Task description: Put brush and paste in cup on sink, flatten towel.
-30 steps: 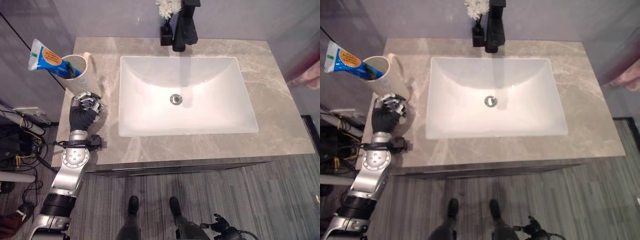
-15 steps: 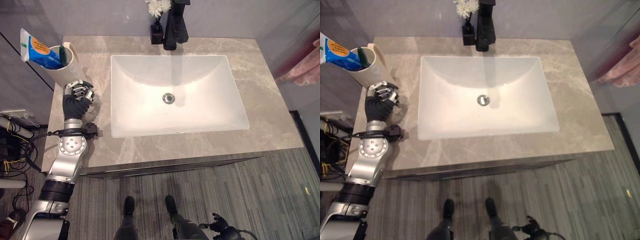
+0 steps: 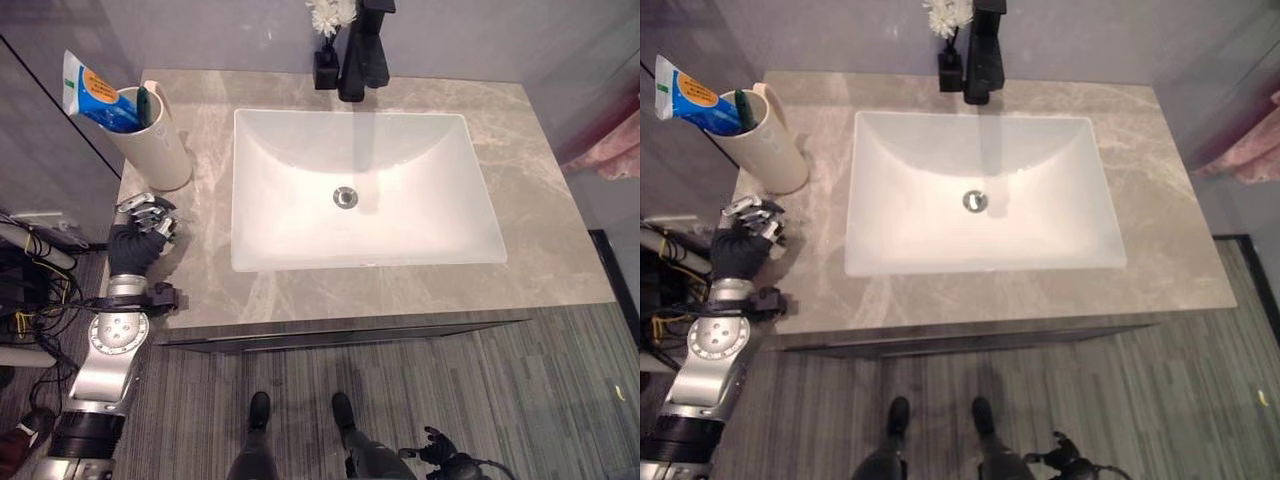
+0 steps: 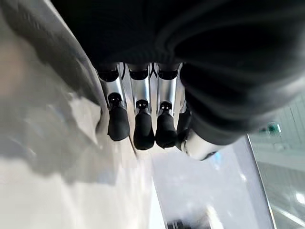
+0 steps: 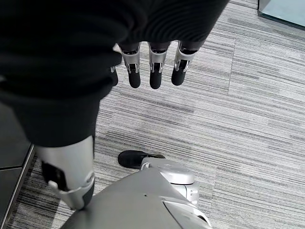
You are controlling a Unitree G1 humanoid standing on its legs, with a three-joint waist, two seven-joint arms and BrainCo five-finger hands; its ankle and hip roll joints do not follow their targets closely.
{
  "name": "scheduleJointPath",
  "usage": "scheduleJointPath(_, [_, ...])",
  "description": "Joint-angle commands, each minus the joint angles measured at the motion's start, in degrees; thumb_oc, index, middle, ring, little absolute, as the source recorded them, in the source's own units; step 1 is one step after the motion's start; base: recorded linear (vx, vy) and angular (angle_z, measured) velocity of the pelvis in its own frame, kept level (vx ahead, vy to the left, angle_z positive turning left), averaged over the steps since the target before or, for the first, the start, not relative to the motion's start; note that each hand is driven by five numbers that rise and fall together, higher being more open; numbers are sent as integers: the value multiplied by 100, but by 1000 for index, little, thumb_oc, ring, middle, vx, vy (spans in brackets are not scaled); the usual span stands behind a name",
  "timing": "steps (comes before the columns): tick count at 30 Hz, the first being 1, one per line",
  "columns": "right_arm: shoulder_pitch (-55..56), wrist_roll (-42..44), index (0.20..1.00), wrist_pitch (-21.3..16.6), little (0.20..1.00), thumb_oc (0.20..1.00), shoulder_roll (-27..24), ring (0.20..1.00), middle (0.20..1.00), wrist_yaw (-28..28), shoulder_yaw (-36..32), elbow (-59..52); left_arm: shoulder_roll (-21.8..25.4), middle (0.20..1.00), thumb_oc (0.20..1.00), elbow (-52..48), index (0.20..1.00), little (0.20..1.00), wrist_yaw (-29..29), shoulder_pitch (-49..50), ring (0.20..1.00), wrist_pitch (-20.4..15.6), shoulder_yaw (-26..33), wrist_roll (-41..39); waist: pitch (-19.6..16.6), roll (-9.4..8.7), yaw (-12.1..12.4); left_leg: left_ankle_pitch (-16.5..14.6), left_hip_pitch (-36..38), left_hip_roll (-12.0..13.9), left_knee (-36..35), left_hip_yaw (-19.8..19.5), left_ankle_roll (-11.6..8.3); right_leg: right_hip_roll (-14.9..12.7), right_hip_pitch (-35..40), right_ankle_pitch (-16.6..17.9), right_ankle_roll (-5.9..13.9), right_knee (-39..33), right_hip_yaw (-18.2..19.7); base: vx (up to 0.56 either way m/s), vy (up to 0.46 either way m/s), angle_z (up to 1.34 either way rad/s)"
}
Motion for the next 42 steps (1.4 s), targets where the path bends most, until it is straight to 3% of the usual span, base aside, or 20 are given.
scheduleJointPath(1, [11, -27, 1000, -30, 1000, 1000, -137, 1000, 1000, -58, 24, 39, 318, 200, 200, 81, 200, 200, 157, -388, 200, -162, 250, 236, 27, -103, 81, -573, 479, -170, 32, 125, 185, 9, -53, -102, 113, -2, -49, 0, 0, 0])
scheduleJointPath(12, [-46, -96, 1000, 4, 1000, 1000, -43, 1000, 1000, 33, 282, 3, 671, 200, 200, 953, 200, 200, 360, -1384, 200, 22, -193, 440, 84, -132, -11, -502, 326, -152, 30, 100, 175, -9, -180, -45, 129, -2, -74, -5, 5, 5])
scheduleJointPath(19, [-143, 17, 1000, -29, 1000, 1000, -132, 1000, 1000, -12, 313, -129, 902, 200, 200, 1645, 200, 200, 433, -2402, 200, 125, -771, 461, 104, -134, -130, -482, 219, -131, 58, 234, 158, -18, -305, 33, 171, -2, -43, 0, 0, 0])
scheduleJointPath(27, [-132, 40, 1000, -39, 1000, 1000, -194, 1000, 1000, -70, 355, -84, 791, 200, 200, 2566, 200, 200, 642, -3526, 200, 193, -1443, 438, 134, -107, -302, -490, -56, -140, 300, 457, 86, -67, -457, 98, 176, -2, -78, -1, 0, -1])
scheduleJointPath(34, [-95, 51, 1000, -60, 1000, 1000, -217, 1000, 1000, -123, 364, -71, 774, 200, 200, 3059, 200, 200, 776, -4047, 200, 251, -1700, 423, 82, -110, -396, -522, -207, -115, 448, 586, 50, -70, -532, 135, 179, -2, -93, 0, 0, 0])
scheduleJointPath(42, [-56, 47, 1000, -106, 1000, 1000, -250, 1000, 1000, -147, 448, -76, 1020, 200, 200, 3836, 200, 200, 900, -4779, 200, 282, -2080, 401, -12, -163, -480, -520, -237, -46, 489, 703, 21, -38, -576, 185, 221, -2, -72, 1, -5, -2])
